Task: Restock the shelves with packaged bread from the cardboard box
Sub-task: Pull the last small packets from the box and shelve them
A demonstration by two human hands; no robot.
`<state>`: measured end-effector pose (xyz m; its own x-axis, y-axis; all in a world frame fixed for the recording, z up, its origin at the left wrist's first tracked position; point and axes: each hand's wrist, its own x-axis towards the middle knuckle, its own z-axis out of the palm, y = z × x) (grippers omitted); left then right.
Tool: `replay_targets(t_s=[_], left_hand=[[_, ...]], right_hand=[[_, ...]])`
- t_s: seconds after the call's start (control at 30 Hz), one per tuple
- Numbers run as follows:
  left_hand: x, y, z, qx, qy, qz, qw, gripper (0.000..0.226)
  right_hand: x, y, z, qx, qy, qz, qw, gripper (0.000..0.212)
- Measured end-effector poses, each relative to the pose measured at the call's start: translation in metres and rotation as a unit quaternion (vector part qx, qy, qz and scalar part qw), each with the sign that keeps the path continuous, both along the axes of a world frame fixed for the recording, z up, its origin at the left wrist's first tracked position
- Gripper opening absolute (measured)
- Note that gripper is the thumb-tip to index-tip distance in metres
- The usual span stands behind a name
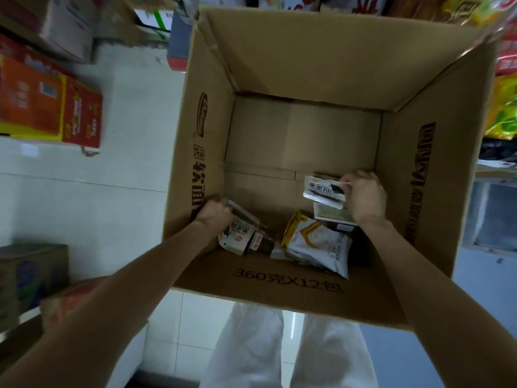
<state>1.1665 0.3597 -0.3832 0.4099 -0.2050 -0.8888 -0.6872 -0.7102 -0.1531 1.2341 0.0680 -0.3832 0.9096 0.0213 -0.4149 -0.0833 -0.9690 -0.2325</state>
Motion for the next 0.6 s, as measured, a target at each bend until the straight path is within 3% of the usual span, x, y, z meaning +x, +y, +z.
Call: replay_targets(t_s=[0.2, 0.4, 0.6], left_hand=[[-0.017, 0.004, -0.009, -0.041, 0.011, -0.174, 0.984, 0.043], [-0.017, 0.009, -0.016, -0.041, -0.006, -0.288, 0.957, 0.038], [0.013, 0.009, 0.007, -0.112, -0.085, -0.076, 0.987, 0.043]], right_hand=[[-0.012, 0.006, 0.002, 0.017, -0.025, 0.045, 0.999, 0.013], [-0.013, 0.015, 0.005, 0.061, -0.124, 0.078, 0.987, 0.008], [-0.011, 0.027, 0.019, 0.106, -0.143, 0.082, 0.981, 0.012]])
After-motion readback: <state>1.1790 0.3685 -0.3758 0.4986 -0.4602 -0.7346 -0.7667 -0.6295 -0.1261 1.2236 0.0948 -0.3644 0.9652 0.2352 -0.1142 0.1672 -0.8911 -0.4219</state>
